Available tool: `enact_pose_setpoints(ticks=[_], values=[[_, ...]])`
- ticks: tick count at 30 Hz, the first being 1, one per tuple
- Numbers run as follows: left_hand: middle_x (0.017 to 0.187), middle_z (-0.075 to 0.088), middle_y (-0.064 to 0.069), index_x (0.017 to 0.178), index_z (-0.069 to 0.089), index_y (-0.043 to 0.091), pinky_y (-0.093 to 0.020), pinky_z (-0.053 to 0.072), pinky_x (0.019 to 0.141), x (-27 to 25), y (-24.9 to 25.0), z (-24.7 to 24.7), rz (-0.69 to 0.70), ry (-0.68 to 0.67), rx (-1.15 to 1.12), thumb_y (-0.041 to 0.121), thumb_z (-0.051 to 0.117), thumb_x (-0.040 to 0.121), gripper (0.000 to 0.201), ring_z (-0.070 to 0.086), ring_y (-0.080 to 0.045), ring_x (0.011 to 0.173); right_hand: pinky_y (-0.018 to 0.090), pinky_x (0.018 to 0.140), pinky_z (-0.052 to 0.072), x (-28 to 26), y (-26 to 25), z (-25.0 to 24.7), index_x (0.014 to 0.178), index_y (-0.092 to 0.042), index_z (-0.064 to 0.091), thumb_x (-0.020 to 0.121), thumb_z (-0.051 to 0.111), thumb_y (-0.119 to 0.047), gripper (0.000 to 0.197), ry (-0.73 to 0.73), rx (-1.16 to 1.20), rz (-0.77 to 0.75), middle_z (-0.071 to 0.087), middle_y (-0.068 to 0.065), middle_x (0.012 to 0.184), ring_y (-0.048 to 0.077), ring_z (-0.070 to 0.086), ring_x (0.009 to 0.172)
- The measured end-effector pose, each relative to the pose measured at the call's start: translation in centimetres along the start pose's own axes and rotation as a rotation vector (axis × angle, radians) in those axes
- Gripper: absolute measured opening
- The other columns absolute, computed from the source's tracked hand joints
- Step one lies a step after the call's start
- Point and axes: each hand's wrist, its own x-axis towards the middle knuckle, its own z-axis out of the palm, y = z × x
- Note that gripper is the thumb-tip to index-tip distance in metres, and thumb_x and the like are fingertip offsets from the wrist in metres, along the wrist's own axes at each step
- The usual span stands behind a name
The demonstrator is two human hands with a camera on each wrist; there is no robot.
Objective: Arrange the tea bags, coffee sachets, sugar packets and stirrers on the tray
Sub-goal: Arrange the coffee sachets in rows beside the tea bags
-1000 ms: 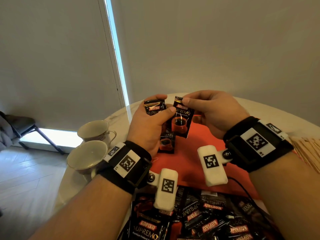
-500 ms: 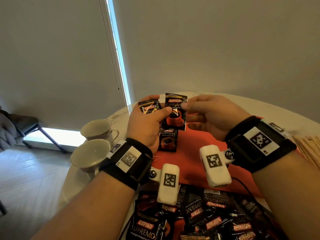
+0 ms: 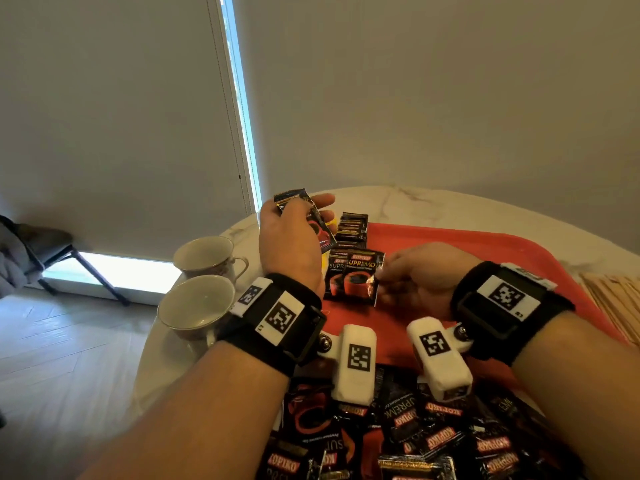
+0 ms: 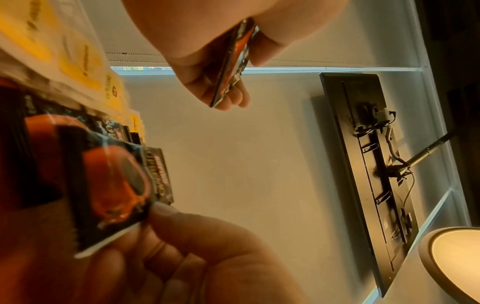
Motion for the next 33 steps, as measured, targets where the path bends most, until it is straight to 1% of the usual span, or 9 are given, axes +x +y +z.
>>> enact_pose_setpoints(ticks=[9, 13, 15, 17, 21, 26, 29, 31, 33], values=[[0.089, 0.077, -0.004, 0.106, 0.059, 0.017, -0.036, 0.06, 0.069, -0.6, 0.5, 0.3, 0.004, 0.012, 0.005, 0.01, 0.05, 0.103, 0.012, 0.073, -0.018, 0.071, 0.037, 0.066, 0.059, -0.6, -0.3, 1.2, 0.09, 0.001, 0.071, 0.086, 0.073, 0.002, 0.005, -0.002, -0.183, 0.084, 0.072, 0.018, 0.078, 0.024, 0.068, 0.065], [0.066, 0.073, 0.002, 0.102, 0.058, 0.016, -0.028, 0.059, 0.055, -0.8, 0.7, 0.4, -0.034, 0.008, -0.056, 0.007, 0.049, 0.103, 0.012, 0.071, -0.014, 0.059, 0.037, 0.073, 0.06, -0.5, -0.4, 1.5, 0.094, 0.002, 0.071, 0.088, 0.072, 0.001, 0.007, 0.016, -0.207, 0.091, 0.072, 0.019, 0.083, 0.025, 0.068, 0.07], [0.061, 0.07, 0.003, 0.099, 0.058, 0.016, -0.026, 0.057, 0.052, -0.8, 0.7, 0.3, -0.055, 0.017, -0.065, 0.007, 0.05, 0.102, 0.012, 0.069, -0.013, 0.055, 0.038, 0.077, 0.06, -0.3, -0.4, 1.7, 0.094, 0.002, 0.071, 0.088, 0.073, 0.0, 0.008, 0.014, -0.222, 0.089, 0.073, 0.019, 0.082, 0.026, 0.069, 0.071], [0.063, 0.065, 0.003, 0.095, 0.059, 0.017, -0.027, 0.056, 0.053, -0.7, 0.6, 0.2, -0.074, 0.037, -0.047, 0.009, 0.052, 0.1, 0.012, 0.066, -0.011, 0.055, 0.038, 0.078, 0.061, -0.2, -0.4, 1.9, 0.094, 0.002, 0.071, 0.087, 0.073, 0.0, 0.008, 0.015, -0.227, 0.093, 0.074, 0.019, 0.081, 0.026, 0.07, 0.071], [0.073, 0.062, -0.002, 0.091, 0.061, 0.016, -0.038, 0.053, 0.065, -0.3, 0.2, 0.1, -0.088, 0.054, -0.027, 0.011, 0.053, 0.096, 0.011, 0.063, -0.024, 0.07, 0.037, 0.076, 0.061, 0.0, -0.2, 1.9, 0.092, 0.002, 0.071, 0.088, 0.073, -0.001, 0.005, 0.019, -0.207, 0.1, 0.074, 0.018, 0.081, 0.026, 0.07, 0.073], [0.07, 0.066, 0.0, 0.096, 0.062, 0.013, -0.035, 0.057, 0.061, -0.1, -0.1, 0.0, -0.112, -0.005, 0.027, 0.008, 0.055, 0.096, 0.008, 0.068, -0.013, 0.056, 0.035, 0.069, 0.06, 0.1, 0.0, 1.6, 0.095, 0.001, 0.072, 0.087, 0.076, -0.007, 0.012, 0.032, -0.146, 0.072, 0.073, 0.015, 0.077, 0.023, 0.07, 0.067], [0.075, 0.072, -0.004, 0.1, 0.067, 0.01, -0.039, 0.06, 0.062, -0.1, -0.4, 0.1, -0.117, -0.076, 0.079, 0.004, 0.06, 0.094, 0.01, 0.071, -0.017, 0.06, 0.035, 0.066, 0.057, 0.1, -0.6, 1.1, 0.096, -0.006, 0.073, 0.089, 0.076, -0.022, 0.018, 0.056, -0.052, -0.021, 0.071, 0.01, 0.084, 0.02, 0.067, 0.064], [0.078, 0.075, -0.006, 0.1, 0.069, 0.011, -0.038, 0.06, 0.061, -0.2, -0.6, 0.1, -0.11, -0.112, 0.118, 0.003, 0.064, 0.094, 0.011, 0.072, -0.02, 0.063, 0.033, 0.064, 0.054, -0.4, -1.4, 0.7, 0.094, -0.011, 0.072, 0.092, 0.07, -0.032, 0.022, 0.001, 0.047, -0.091, 0.069, 0.006, 0.082, 0.017, 0.064, 0.064], [0.086, 0.078, -0.01, 0.097, 0.073, 0.013, -0.042, 0.062, 0.065, -0.3, -0.8, 0.1, -0.111, -0.143, 0.161, 0.008, 0.069, 0.094, 0.007, 0.074, -0.024, 0.071, 0.032, 0.069, 0.053, -1.3, -2.2, 0.6, 0.096, -0.012, 0.071, 0.095, 0.067, -0.032, 0.021, -0.078, 0.091, -0.163, 0.071, 0.003, 0.081, 0.015, 0.065, 0.066]])
